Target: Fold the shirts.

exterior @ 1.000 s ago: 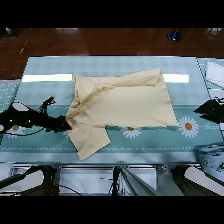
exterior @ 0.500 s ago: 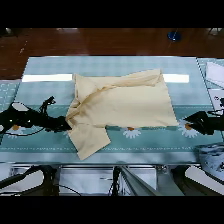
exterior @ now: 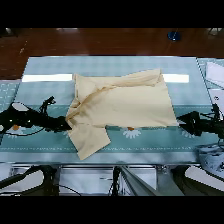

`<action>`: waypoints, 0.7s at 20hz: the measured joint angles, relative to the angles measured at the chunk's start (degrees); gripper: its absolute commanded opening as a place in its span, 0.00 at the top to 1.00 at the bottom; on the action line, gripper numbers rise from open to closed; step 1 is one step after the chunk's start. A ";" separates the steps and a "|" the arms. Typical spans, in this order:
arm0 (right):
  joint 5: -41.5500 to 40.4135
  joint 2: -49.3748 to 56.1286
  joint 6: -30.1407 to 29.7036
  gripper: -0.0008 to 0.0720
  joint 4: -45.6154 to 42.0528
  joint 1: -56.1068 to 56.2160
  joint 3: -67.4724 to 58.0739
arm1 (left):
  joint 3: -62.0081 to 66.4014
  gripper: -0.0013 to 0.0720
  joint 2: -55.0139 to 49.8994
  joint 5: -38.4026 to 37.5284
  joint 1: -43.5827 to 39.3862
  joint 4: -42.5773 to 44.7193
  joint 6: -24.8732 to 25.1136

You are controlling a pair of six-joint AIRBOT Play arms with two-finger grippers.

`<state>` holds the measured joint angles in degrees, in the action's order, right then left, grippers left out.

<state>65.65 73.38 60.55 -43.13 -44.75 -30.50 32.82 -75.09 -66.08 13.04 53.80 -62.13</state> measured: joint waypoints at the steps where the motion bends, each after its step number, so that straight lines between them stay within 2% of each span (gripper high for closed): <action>1: -0.74 0.04 -0.28 0.25 0.68 1.09 0.42 | 0.02 0.94 0.00 -0.02 0.00 0.02 0.00; 2: -1.29 0.13 -0.44 0.40 1.25 2.38 0.68 | 0.04 0.94 0.00 -0.02 0.00 0.11 0.00; 3: -2.10 0.22 -0.59 0.71 1.16 3.85 0.94 | 0.07 0.94 0.00 -0.02 0.00 0.15 0.00; 4: -3.23 0.33 -0.70 0.97 0.33 5.42 1.16 | 0.07 0.94 0.00 -0.04 0.00 0.20 -0.02; 8: -2.95 -0.44 -1.70 0.97 2.64 8.90 0.85 | 0.61 0.95 0.50 0.04 0.28 0.85 -0.04; 11: 1.60 -5.33 -3.19 0.97 7.08 9.75 -2.69 | 3.63 0.95 4.20 2.71 1.33 3.39 0.09; 14: 5.55 -14.16 -2.36 0.97 11.32 10.12 -10.29 | 11.02 0.95 13.22 -2.29 3.26 -2.16 0.07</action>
<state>71.20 59.22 58.19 -31.81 -34.63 -40.80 43.83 -61.87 -68.38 16.29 51.64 -62.06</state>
